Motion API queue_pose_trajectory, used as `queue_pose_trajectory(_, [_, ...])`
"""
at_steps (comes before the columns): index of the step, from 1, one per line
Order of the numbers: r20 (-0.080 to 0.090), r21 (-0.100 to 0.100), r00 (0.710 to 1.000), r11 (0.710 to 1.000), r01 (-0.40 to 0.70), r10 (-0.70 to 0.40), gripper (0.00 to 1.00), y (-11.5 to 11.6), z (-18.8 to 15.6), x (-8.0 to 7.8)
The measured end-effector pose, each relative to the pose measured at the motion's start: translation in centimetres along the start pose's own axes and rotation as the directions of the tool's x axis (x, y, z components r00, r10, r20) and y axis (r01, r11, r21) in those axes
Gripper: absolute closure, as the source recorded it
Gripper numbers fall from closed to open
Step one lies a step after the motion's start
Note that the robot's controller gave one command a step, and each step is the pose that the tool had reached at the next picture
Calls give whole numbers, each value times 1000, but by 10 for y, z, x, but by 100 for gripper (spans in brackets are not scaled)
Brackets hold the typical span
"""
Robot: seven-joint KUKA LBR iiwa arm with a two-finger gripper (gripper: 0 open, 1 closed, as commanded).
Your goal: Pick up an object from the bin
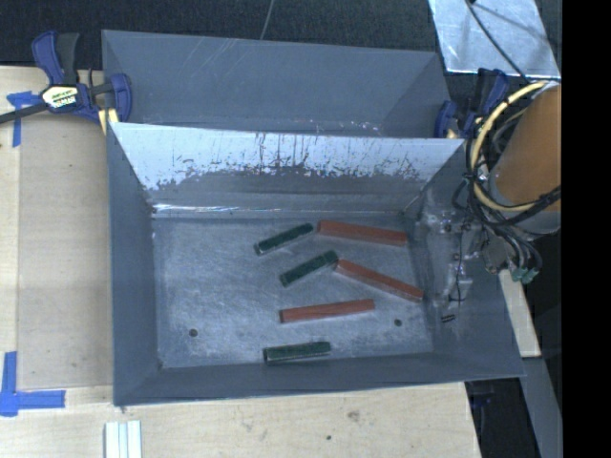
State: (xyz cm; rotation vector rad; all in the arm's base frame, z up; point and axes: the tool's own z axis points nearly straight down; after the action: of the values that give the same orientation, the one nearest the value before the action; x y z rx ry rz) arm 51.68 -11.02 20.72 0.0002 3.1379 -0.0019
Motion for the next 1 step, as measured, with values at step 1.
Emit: queue_pose_trajectory(1, [5, 1, 997, 997, 77, -77, 0, -4, 45, -5])
